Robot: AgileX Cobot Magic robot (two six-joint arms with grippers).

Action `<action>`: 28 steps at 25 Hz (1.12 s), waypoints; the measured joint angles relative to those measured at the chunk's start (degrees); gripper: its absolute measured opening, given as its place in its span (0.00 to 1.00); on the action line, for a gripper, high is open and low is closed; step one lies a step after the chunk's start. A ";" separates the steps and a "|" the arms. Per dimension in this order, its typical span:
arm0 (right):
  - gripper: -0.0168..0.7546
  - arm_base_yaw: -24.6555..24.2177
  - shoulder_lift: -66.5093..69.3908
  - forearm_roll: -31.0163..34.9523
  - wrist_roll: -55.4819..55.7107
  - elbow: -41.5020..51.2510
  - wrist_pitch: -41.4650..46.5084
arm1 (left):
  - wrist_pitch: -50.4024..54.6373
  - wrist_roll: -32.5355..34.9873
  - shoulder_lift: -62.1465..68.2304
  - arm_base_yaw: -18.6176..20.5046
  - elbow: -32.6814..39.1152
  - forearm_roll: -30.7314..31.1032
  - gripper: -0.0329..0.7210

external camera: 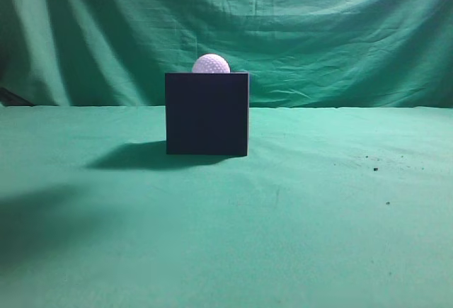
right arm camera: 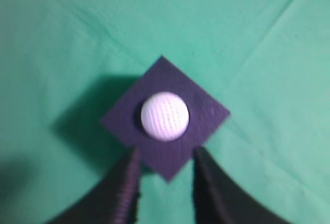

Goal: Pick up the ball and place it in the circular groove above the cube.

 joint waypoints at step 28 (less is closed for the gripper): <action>0.02 0.00 -59.63 -5.65 10.49 25.99 12.67 | 0.00 0.00 0.00 0.00 0.00 0.00 0.04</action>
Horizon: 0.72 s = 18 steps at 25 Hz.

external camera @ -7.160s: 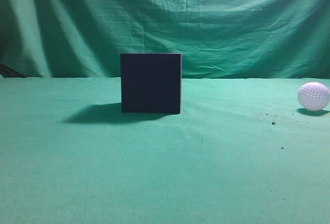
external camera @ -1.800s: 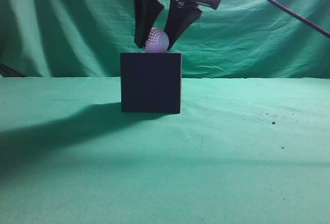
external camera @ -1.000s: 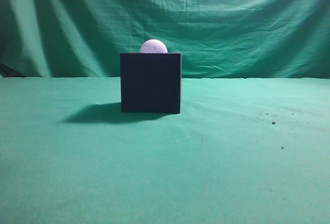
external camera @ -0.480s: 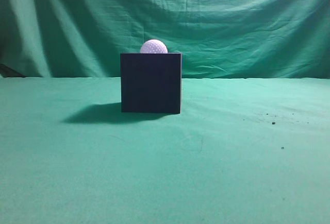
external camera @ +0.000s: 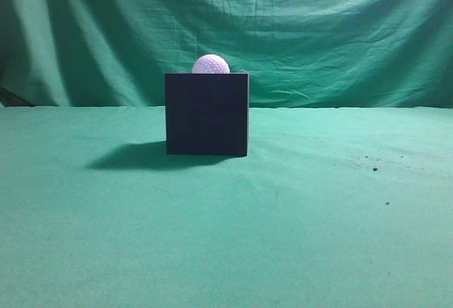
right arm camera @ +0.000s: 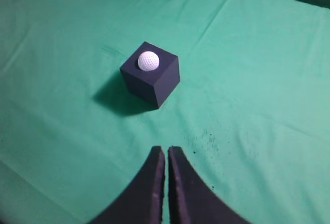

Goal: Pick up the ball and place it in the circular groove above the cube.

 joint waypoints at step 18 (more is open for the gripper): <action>0.02 0.00 -15.15 -1.54 -0.67 16.89 -6.51 | 0.00 0.00 0.00 0.00 0.00 0.00 0.04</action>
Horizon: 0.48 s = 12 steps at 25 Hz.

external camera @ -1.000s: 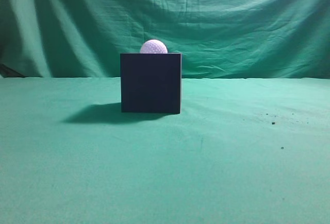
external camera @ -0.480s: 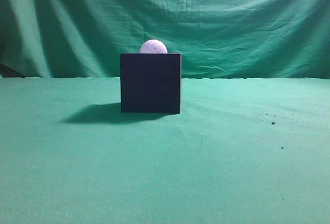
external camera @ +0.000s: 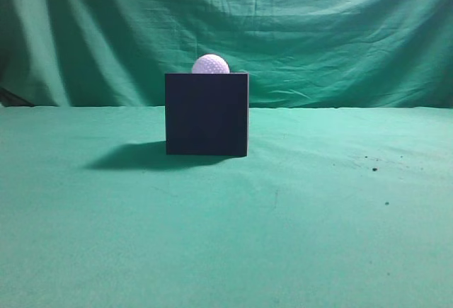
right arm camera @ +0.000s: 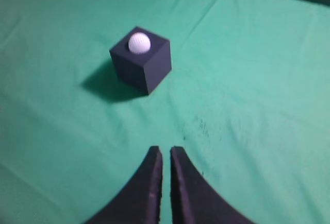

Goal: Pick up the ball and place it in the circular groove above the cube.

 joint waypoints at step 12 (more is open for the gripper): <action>0.02 -20.04 -15.13 -0.86 -0.74 23.31 -26.79 | 0.00 0.00 0.00 0.00 0.00 0.00 0.04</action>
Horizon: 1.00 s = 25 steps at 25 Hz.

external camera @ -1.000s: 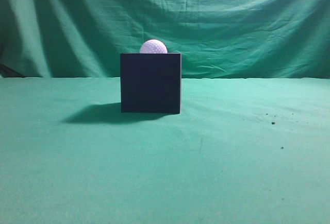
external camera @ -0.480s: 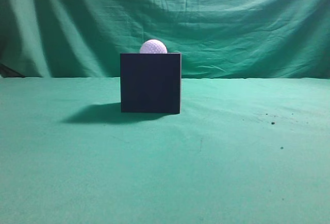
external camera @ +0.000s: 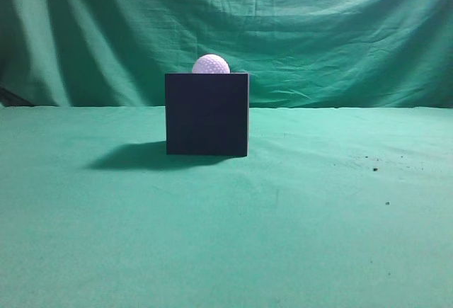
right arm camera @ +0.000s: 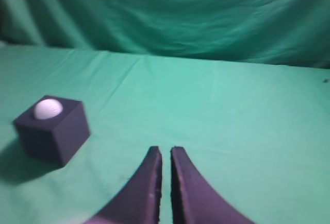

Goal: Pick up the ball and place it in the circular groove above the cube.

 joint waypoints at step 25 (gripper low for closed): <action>0.02 -13.84 -9.85 3.43 0.00 20.96 -7.00 | 0.00 0.00 0.00 0.00 0.00 0.00 0.04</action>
